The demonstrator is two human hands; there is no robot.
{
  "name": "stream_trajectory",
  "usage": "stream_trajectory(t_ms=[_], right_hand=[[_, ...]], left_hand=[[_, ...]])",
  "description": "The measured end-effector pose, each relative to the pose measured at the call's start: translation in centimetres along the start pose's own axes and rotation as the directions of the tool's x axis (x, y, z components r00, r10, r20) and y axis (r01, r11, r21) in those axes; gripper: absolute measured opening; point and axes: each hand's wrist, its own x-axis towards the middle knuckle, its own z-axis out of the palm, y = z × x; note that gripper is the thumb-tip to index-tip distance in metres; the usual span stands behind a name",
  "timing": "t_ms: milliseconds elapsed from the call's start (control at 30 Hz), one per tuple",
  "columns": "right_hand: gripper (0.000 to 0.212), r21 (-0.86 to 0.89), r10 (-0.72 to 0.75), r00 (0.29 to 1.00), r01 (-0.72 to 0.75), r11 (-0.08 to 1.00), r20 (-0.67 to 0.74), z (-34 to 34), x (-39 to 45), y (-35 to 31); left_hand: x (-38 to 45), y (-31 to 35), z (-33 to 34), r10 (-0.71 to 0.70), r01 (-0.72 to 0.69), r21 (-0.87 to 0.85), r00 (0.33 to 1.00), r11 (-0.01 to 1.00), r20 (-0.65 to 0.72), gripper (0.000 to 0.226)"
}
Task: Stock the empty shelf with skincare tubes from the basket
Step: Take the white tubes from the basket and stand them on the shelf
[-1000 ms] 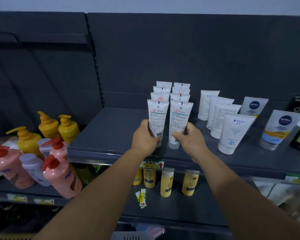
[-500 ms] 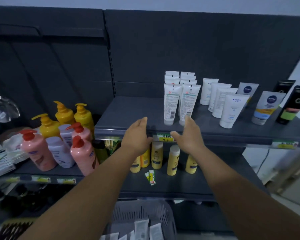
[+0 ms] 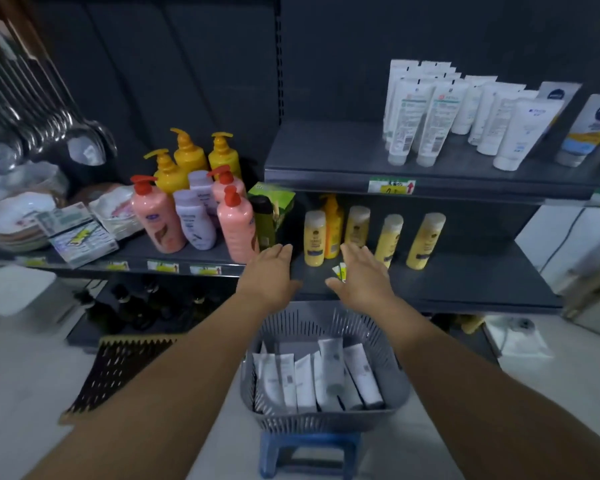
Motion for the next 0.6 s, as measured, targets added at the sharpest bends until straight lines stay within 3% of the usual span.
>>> stream_trajectory(t_ms=[300,600], right_hand=[[0.076,0.033,0.032,0.974,-0.04,0.999,0.224,9.2,-1.6,2.6],[0.078,0.049,0.078,0.914,-0.106,0.993,0.397,17.7,0.7,7.7]], left_hand=[[-1.3,-2.5,10.0,-0.114,0.125,-0.04,0.971,0.991,0.212,0.075],[0.6,-3.1,20.7,-0.167,0.192,-0.017,0.89,0.981,0.424,0.079]])
